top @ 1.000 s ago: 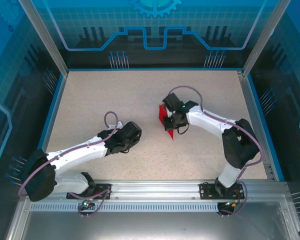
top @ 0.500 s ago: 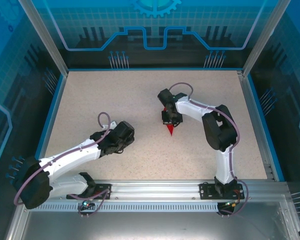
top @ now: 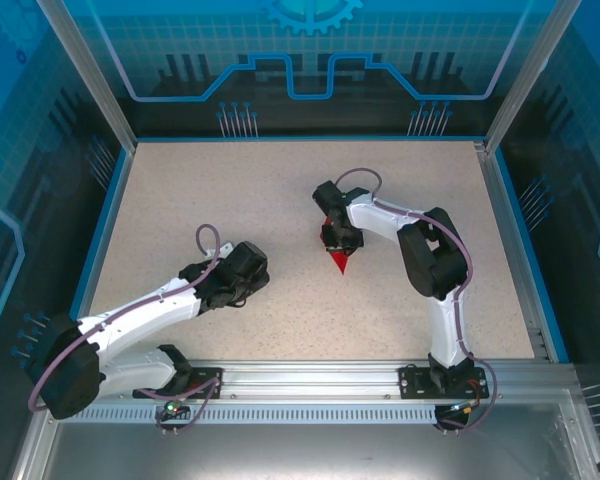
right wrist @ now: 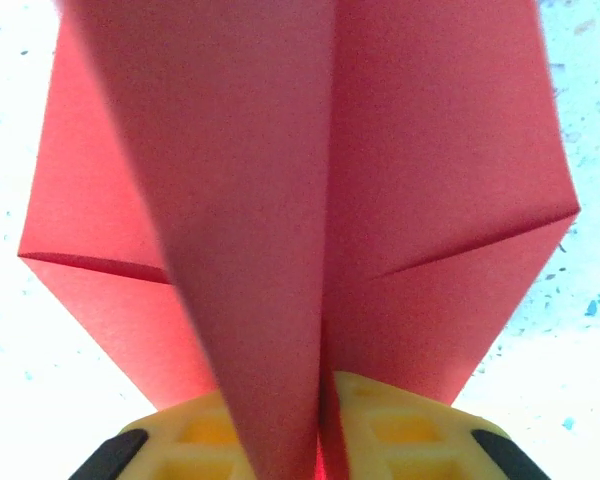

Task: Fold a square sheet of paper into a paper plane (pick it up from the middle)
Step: Move a paper plane to the center of the table, then reset both arms

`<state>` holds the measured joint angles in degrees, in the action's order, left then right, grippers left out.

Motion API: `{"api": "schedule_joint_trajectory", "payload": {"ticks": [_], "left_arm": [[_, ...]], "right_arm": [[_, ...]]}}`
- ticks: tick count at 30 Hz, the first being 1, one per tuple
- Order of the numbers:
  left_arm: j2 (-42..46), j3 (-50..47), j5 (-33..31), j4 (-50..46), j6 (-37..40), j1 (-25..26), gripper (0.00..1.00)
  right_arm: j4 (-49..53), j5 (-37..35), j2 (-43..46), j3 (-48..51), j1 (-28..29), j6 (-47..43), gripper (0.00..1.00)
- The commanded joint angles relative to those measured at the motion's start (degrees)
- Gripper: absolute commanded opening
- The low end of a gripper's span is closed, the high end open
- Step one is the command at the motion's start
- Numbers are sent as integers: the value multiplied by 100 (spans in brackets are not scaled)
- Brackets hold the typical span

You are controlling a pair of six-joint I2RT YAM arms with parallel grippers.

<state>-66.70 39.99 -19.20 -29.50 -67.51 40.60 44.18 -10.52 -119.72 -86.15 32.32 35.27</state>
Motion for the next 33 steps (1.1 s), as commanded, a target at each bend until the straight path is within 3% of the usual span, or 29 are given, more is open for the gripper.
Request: {"api": "schedule_joint_trajectory", "payload": {"ticks": [1,11,15,20,23,24,26,29,33], "left_arm": [[-10,45,71,18,221,-50,55],[-81,402,-143,-273,697,-98,56],[-9,485,-295,-401,894,-145,60],[171,556,-751,-652,1250,-273,79],[260,606,-1223,-872,1535,-423,97],[296,619,-1463,-912,1651,-489,99],[395,554,-1893,-892,1841,-628,99],[632,310,-2229,-372,2497,-964,98],[950,-98,-2393,764,3778,-1592,98]], "right_arm": [[269,43,41,-83,54,-5,25],[419,-261,1975,-90,-13,-466,56],[31,-1063,3231,476,-108,-691,68],[-777,-2482,4941,1615,-503,-1072,99],[-1332,-2925,5706,2414,-1036,-1272,99],[-1587,-2963,5893,2673,-1281,-1356,100],[-2160,-2966,6068,3285,-1696,-1681,99],[-2905,-2354,5953,4179,-2279,-2230,99],[-3454,-1758,5562,4733,-2770,-2159,99]]}}
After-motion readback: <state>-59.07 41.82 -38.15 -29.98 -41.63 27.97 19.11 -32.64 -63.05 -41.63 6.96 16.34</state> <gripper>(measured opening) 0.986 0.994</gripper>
